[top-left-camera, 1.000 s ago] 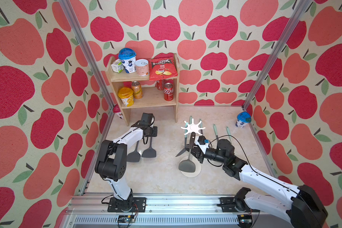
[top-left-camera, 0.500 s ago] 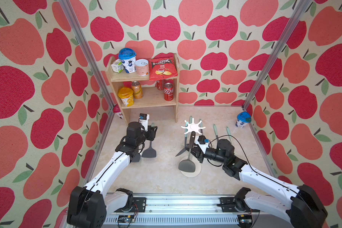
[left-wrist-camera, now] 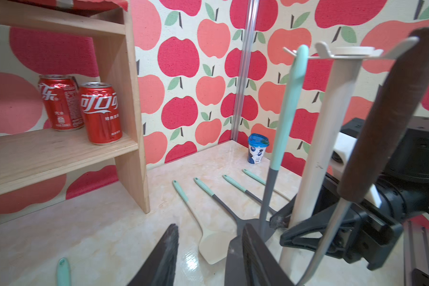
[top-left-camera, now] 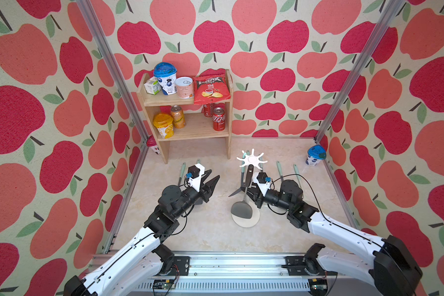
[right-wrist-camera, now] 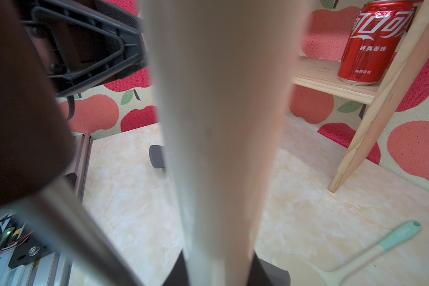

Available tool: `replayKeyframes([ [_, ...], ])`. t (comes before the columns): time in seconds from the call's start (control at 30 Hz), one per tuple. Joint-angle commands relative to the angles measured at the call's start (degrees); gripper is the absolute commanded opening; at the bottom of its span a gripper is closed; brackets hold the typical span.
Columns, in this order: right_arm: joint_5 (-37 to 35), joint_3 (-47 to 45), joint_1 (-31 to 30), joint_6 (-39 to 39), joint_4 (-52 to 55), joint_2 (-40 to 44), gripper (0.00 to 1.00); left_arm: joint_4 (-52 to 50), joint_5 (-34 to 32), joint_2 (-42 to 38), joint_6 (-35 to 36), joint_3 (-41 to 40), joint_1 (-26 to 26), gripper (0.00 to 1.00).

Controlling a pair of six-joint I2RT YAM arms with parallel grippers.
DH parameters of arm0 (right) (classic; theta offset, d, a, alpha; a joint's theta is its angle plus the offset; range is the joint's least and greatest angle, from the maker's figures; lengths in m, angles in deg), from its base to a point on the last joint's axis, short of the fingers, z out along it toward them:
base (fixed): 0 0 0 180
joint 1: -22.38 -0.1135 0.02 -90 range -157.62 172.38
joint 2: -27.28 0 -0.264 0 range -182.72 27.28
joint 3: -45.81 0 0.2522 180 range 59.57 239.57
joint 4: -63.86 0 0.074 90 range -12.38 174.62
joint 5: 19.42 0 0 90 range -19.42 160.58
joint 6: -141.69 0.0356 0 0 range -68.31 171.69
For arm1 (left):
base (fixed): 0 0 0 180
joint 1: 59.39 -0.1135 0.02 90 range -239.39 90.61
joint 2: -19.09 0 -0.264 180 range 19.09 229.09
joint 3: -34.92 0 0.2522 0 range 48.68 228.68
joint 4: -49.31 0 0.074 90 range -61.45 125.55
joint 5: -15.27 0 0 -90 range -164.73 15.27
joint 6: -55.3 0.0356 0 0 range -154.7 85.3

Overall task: Take the spatula off the kitchen utensil rack
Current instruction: Adjust the rack at the center of the board.

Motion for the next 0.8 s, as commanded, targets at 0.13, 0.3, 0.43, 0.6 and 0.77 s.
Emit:
replayKeyframes([
  [0.13, -6.17, -0.79, 0.77, 0.21, 5.57, -2.07, 0.00, 7.99, -2.73, -0.94, 9.27, -0.98, 7.25, 0.45],
  [0.3, -6.30, -0.71, 0.68, 0.17, 5.59, -2.23, 0.00, 8.95, -2.07, 0.39, 9.58, 0.10, 9.06, 0.45],
  [0.43, -6.27, -0.71, 0.68, 0.23, 5.50, -2.40, 0.00, 10.17, -2.03, 2.02, 9.13, 0.91, 10.53, 0.45],
  [0.6, -6.14, -0.55, 0.59, 0.24, 5.31, -2.85, 0.00, 11.27, -3.24, 4.94, 8.86, 2.66, 12.66, 0.45],
  [0.77, -6.13, -0.53, 0.50, 0.25, 5.18, -2.94, 0.00, 13.65, -3.81, 7.74, 7.96, 3.12, 14.03, 0.44],
])
